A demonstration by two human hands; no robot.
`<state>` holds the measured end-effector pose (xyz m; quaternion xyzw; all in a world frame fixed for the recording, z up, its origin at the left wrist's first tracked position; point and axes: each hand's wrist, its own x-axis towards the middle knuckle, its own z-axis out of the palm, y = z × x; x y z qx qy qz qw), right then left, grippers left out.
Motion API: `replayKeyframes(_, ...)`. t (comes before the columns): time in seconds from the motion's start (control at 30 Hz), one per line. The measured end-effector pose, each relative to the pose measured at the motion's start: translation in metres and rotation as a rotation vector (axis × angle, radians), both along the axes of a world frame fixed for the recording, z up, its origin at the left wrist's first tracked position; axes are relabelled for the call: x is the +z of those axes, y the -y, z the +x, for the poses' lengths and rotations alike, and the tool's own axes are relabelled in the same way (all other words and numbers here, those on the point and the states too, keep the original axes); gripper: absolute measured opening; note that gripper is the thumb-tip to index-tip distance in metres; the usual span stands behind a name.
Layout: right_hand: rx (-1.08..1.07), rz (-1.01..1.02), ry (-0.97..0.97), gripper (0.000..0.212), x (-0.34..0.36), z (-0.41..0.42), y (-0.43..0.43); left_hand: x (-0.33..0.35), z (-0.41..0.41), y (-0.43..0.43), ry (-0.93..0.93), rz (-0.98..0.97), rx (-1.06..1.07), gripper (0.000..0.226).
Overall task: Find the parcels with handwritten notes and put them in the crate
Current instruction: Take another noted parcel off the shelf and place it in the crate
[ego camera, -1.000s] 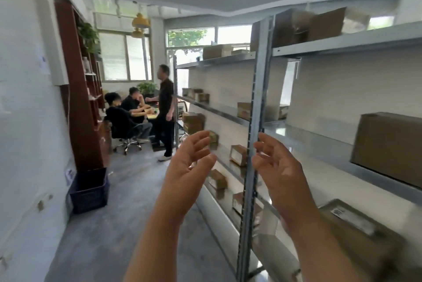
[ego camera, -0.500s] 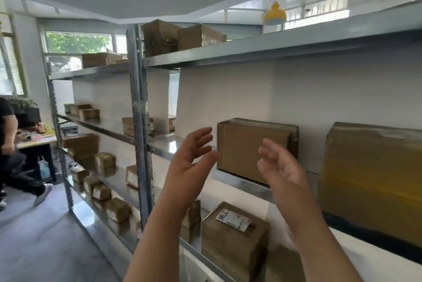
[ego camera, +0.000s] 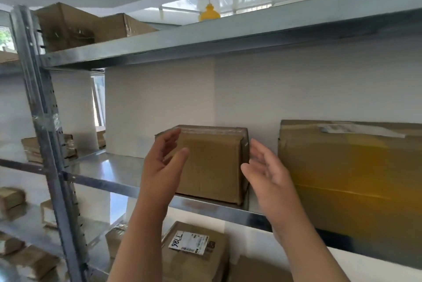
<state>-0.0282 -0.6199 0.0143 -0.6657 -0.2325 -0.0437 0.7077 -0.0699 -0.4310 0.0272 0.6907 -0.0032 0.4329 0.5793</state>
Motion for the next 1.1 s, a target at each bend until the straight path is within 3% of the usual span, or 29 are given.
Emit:
replayKeyframes(0.23,-0.139,-0.009,-0.066,0.054,0.005,0.017,-0.049,0.008,0.035,-0.072,0.039,-0.066,0.038,0.034)
replayKeyframes(0.47,-0.334,0.03,-0.144,0.06,0.014,0.036,-0.078,0.015,0.068,-0.117,-0.054,-0.161,-0.161,0.031)
replayKeyframes(0.57,-0.382,0.02,-0.218,0.067,0.01,0.044,-0.084,0.014,0.085,-0.123,-0.205,-0.221,-0.27,0.026)
replayKeyframes(0.7,-0.392,0.065,-0.317,0.044,0.01,0.043,-0.092,0.013,0.095,-0.122,-0.353,-0.288,-0.352,0.027)
replayKeyframes(0.9,-0.408,0.101,-0.225,0.026,0.017,0.034,-0.093,0.011,0.085,-0.129,-0.226,-0.279,-0.397,0.027)
replayKeyframes(1.1,-0.449,0.177,-0.088,0.02,0.027,0.025,-0.085,-0.004,0.08,-0.139,-0.04,-0.292,-0.489,0.048)
